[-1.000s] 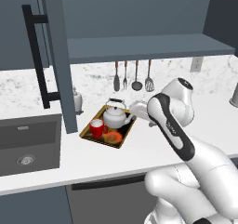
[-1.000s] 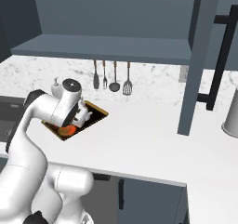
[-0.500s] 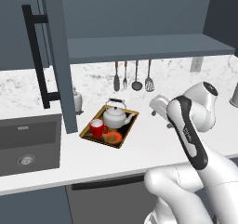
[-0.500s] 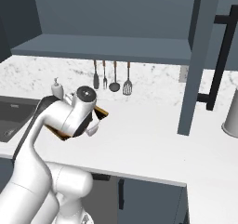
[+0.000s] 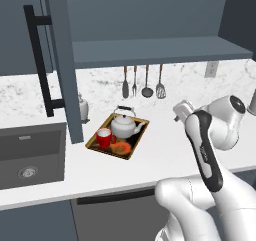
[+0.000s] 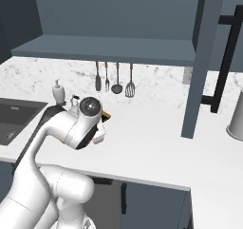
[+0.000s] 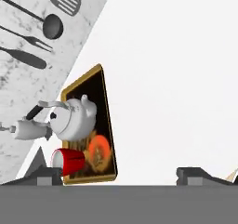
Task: Pick the kettle from the counter and place it on the tray. Then pick the mug from the cabinet and place it on the tray. Then close the cabinet doors.
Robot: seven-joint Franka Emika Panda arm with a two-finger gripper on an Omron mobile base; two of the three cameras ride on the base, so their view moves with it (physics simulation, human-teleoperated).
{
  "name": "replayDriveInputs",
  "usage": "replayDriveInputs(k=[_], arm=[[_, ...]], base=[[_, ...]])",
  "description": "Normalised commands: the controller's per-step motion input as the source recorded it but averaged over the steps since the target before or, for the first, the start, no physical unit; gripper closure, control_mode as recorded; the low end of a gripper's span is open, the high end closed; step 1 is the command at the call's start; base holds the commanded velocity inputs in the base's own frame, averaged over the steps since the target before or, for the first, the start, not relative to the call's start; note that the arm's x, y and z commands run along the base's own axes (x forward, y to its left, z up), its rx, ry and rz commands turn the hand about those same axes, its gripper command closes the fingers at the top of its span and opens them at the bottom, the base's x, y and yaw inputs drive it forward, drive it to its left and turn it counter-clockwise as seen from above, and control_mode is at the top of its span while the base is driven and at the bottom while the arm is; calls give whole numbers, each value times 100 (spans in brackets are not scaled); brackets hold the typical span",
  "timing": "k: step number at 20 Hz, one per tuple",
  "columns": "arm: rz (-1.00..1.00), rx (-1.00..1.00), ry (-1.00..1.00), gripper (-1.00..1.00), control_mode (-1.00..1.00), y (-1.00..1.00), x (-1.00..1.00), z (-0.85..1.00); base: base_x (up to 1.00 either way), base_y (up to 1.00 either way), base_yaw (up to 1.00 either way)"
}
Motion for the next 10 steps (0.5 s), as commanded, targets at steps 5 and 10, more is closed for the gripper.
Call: replayDriveInputs(k=[5,10], arm=[[-20,10,-14,100,-100,-38,0,0],[-15,12,-15,100,-100,-60,0,0]], base=[[0,0,0],[0,0,0]])
